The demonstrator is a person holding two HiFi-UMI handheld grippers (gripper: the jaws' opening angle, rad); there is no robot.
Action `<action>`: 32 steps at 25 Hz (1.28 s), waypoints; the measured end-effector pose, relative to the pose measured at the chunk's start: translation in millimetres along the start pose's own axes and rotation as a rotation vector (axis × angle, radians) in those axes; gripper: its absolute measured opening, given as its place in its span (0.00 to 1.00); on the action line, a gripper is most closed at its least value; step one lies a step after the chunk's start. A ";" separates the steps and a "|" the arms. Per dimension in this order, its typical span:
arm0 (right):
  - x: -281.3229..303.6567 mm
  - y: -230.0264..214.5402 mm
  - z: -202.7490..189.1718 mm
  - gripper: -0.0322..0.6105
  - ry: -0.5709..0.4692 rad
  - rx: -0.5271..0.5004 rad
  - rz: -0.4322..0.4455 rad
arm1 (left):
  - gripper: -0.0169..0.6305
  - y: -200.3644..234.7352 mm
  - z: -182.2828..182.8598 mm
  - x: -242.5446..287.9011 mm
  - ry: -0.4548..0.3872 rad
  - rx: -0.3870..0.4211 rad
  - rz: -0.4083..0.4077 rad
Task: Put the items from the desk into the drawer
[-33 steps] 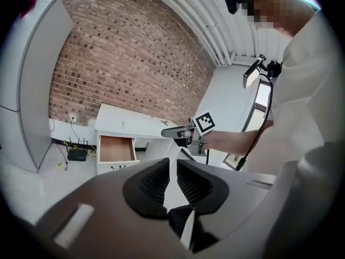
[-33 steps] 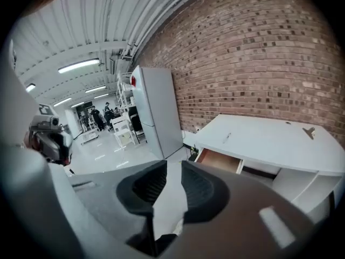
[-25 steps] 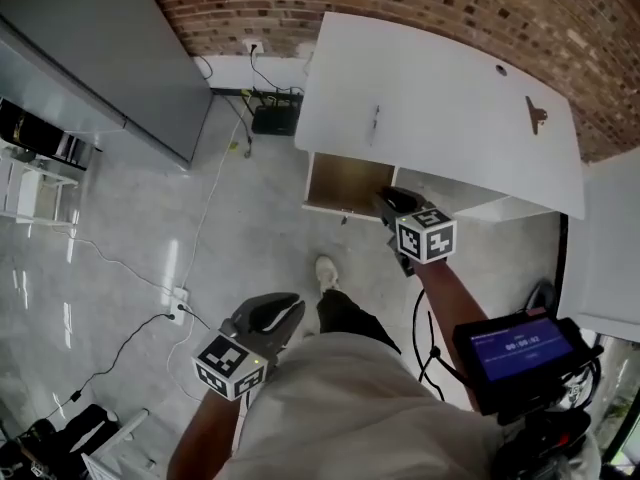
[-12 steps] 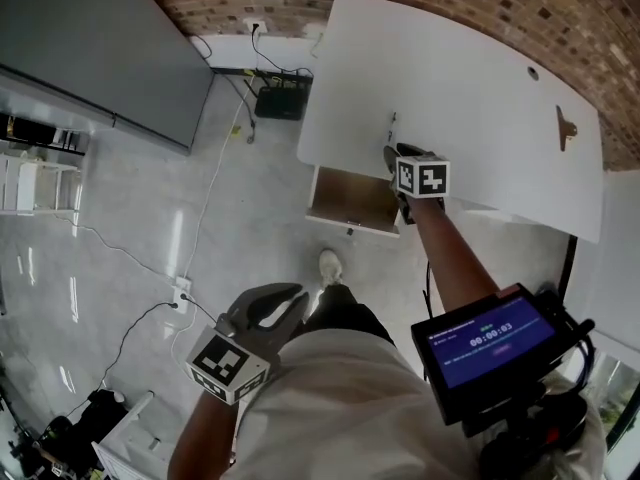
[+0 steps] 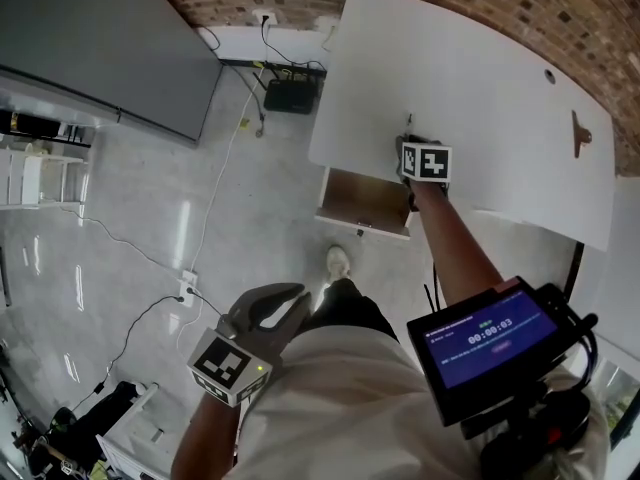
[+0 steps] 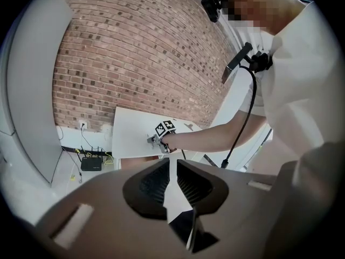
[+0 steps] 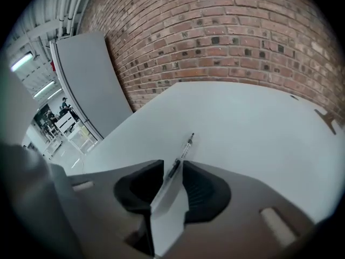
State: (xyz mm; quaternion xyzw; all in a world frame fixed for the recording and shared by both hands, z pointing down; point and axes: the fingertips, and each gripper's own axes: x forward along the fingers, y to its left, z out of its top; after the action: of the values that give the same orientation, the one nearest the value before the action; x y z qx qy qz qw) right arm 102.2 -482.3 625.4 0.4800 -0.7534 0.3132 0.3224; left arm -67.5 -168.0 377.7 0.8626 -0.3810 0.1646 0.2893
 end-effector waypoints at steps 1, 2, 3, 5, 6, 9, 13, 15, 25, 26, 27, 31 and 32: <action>-0.9 0.7 -0.5 0.22 -0.002 -0.002 -0.007 | 0.10 1.2 -0.3 -1.6 -0.001 0.000 0.003; -1.8 1.0 -0.9 0.22 -0.007 -0.001 -0.011 | 0.10 2.0 0.2 -2.7 -0.002 0.001 0.005; -2.5 0.9 -0.9 0.21 -0.012 0.005 -0.011 | 0.10 2.4 1.4 -3.6 -0.004 0.001 0.007; -2.8 0.4 1.2 0.18 -0.026 0.035 -0.002 | 0.10 3.2 5.5 -4.4 -0.004 0.003 0.013; -2.3 0.0 2.6 0.16 -0.034 0.055 0.005 | 0.10 3.8 7.2 -4.6 -0.004 0.002 0.017; -0.4 -2.9 3.4 0.12 -0.051 0.128 0.022 | 0.10 4.4 7.1 -7.3 -0.006 -0.005 0.026; -0.9 -6.2 2.1 0.12 -0.067 0.186 0.049 | 0.10 7.8 3.6 -10.3 -0.003 -0.008 0.040; -3.4 -7.2 2.8 0.12 -0.078 0.188 0.056 | 0.10 11.2 6.6 -9.0 -0.009 -0.007 0.046; -63.3 38.8 -24.0 0.12 -0.128 0.217 0.104 | 0.10 0.5 -1.3 -32.7 -0.019 0.034 -0.047; -68.7 42.9 -29.5 0.12 -0.131 0.222 0.107 | 0.10 -0.9 -2.8 -33.6 -0.016 0.036 -0.060; -74.0 46.7 -35.4 0.12 -0.134 0.229 0.110 | 0.10 -2.2 -5.2 -34.5 -0.015 0.039 -0.075; -94.2 65.1 -62.7 0.12 -0.154 0.266 0.120 | 0.10 -6.4 -16.4 -42.1 -0.009 0.047 -0.120; -99.1 69.1 -71.7 0.12 -0.159 0.276 0.122 | 0.10 -8.2 -19.6 -43.4 -0.009 0.049 -0.127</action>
State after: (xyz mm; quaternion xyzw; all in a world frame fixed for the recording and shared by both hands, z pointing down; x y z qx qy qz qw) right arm 84.4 -350.9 578.9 0.4963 -0.7541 0.3936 0.1734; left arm -91.1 -127.0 368.0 0.8926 -0.3225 0.1514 0.2764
